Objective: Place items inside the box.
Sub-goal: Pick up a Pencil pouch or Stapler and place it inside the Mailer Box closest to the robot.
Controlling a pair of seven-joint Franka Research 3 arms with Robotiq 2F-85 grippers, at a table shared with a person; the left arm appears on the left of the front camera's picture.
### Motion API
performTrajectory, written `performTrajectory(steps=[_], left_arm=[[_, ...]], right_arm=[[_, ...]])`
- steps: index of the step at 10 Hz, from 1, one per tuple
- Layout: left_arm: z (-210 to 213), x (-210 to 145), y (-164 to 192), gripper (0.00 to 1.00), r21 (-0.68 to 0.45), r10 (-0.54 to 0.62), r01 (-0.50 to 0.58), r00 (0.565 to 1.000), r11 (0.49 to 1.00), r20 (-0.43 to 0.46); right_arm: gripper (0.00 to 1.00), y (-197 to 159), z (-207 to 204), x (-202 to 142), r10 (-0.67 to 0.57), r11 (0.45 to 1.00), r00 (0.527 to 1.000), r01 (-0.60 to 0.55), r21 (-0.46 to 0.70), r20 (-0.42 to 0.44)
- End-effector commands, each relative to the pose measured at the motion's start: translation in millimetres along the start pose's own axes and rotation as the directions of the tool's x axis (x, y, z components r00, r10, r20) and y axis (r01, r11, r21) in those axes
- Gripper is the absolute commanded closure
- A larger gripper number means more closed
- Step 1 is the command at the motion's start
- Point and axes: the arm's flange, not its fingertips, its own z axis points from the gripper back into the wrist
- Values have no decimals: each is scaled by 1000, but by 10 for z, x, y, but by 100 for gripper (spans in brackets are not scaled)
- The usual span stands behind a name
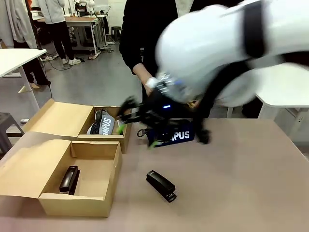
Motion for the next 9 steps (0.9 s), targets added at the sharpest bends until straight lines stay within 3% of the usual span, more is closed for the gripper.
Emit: performTrajectory(steps=[1, 3, 5, 7, 9], left_arm=[[-9, -1, -15, 0, -18, -18, 18, 1000, 1000, 6], [-9, -1, -15, 0, -18, -18, 18, 1000, 1000, 6], [-9, -1, -15, 0, -18, -18, 18, 1000, 1000, 6], [-9, -1, -15, 0, -18, -18, 18, 1000, 1000, 6], [-9, -1, -15, 0, -18, -18, 18, 1000, 1000, 6]], right_arm=[[0, -874, 700, -308, -123, 982, 991, 116, 146, 44], [0, -1740, 1316, -449, -239, 917, 968, 199, 345, 78], [0, -2531, 1679, -499, -265, 840, 962, 201, 504, 58], [0, -3359, 1693, -491, -246, 792, 969, 181, 583, 35], [0, -4055, 1322, -602, -233, 749, 971, 141, 647, 59]])
